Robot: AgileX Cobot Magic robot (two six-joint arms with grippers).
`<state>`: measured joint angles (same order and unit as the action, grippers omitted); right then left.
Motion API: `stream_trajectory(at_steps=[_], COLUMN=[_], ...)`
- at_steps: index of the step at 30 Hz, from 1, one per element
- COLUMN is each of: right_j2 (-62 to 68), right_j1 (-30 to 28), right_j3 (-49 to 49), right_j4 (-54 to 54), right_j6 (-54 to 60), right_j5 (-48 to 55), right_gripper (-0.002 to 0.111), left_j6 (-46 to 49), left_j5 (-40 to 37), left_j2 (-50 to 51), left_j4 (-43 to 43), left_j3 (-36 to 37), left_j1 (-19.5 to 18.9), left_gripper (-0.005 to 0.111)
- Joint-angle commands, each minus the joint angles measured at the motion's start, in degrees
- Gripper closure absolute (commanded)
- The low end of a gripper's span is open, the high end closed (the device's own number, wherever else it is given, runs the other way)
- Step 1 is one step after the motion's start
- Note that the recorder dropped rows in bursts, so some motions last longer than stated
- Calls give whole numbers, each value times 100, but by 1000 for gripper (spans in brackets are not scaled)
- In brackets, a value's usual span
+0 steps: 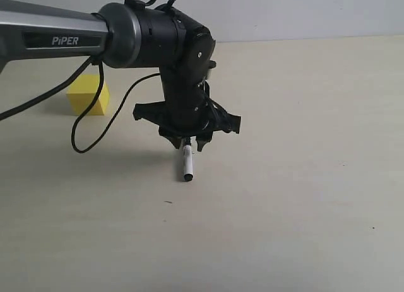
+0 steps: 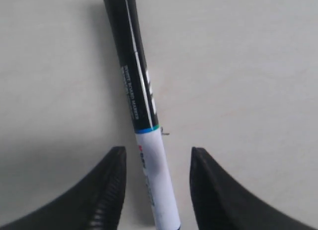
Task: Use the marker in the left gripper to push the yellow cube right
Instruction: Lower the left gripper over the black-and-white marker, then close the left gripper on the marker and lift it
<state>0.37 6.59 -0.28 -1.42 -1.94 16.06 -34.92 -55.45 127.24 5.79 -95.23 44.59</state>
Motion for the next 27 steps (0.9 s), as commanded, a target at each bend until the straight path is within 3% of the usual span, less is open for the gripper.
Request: stream_trajectory(at_steps=[1, 5, 8, 10, 27], right_j2=[-37, -37, -37, -37, -37], right_j1=[9, 9, 9, 9, 9], right_j3=[28, 28, 28, 28, 28], right_j4=[9, 9, 9, 9, 9], right_j6=[11, 21, 21, 21, 21], right_j5=[-73, -73, -73, -73, -73], right_gripper=[108, 108, 108, 108, 108], left_j6=[-50, -50, -50, -50, -246], left_j5=[90, 97, 71, 83, 419], left_j2=[47, 47, 47, 47, 218], left_j4=[47, 150, 281, 281, 303], left_j3=[-26, -26, -26, -26, 196], left_j1=[-17, -17, -17, -17, -6], left_gripper=[65, 63, 47, 44, 45])
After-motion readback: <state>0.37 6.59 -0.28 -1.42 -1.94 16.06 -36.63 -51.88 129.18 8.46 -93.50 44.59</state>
